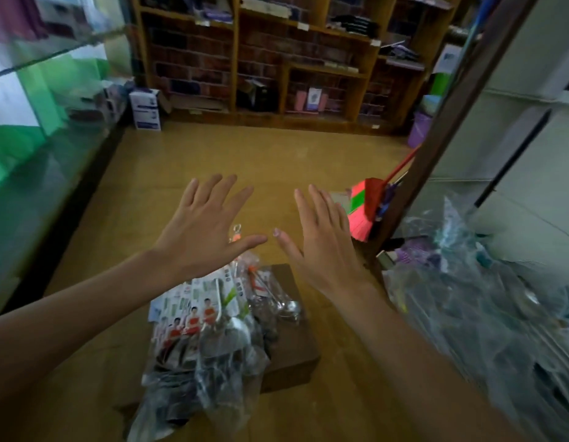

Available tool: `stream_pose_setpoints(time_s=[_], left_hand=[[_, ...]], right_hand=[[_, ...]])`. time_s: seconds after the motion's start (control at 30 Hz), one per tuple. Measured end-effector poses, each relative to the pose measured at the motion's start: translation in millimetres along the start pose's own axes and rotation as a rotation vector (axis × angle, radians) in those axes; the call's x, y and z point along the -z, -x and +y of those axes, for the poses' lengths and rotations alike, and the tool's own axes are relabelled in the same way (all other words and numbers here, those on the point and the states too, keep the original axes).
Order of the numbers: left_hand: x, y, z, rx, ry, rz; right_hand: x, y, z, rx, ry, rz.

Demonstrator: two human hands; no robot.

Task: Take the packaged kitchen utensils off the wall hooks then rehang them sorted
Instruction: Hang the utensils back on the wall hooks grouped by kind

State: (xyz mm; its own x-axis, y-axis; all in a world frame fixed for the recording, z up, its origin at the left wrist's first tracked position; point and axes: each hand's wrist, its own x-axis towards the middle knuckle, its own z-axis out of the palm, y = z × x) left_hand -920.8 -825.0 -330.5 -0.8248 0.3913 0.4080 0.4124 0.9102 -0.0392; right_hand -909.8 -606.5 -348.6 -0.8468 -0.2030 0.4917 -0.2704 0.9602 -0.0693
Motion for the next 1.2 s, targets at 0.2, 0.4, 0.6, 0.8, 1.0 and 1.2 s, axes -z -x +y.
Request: stream_pose_setpoints(time_s=[0.2,0.4,0.6,0.8,1.0,1.2], left_hand=[[-29.5,24.0,-33.9,0.065,0.025,-0.020],[-57.0,48.9,-53.8,0.120,0.076,-0.047],[-120.9,46.4,-70.6,0.387,0.312,-0.286],[-183.7,14.4,-73.8,0.588,0.469,-0.345],[-213.4,-7.6,-71.3,0.613,0.425,-0.343],[-225.7,-22.7,-63.0,0.764,0.483,-0.386]], right_hand=[[-43.6,-10.4,-33.7,0.045,-0.057,-0.073],[-80.0,-8.1,-58.8,0.058,-0.124,-0.148],[-146.7,5.7,-78.0,-0.217,-0.330,-0.508],[-189.2,14.6,-90.6,-0.447,-0.417,-0.643],[-195.5,14.8,-96.7,-0.436,-0.319,-0.611],[-206.0,18.8,-101.4,-0.444,-0.260,-0.596]])
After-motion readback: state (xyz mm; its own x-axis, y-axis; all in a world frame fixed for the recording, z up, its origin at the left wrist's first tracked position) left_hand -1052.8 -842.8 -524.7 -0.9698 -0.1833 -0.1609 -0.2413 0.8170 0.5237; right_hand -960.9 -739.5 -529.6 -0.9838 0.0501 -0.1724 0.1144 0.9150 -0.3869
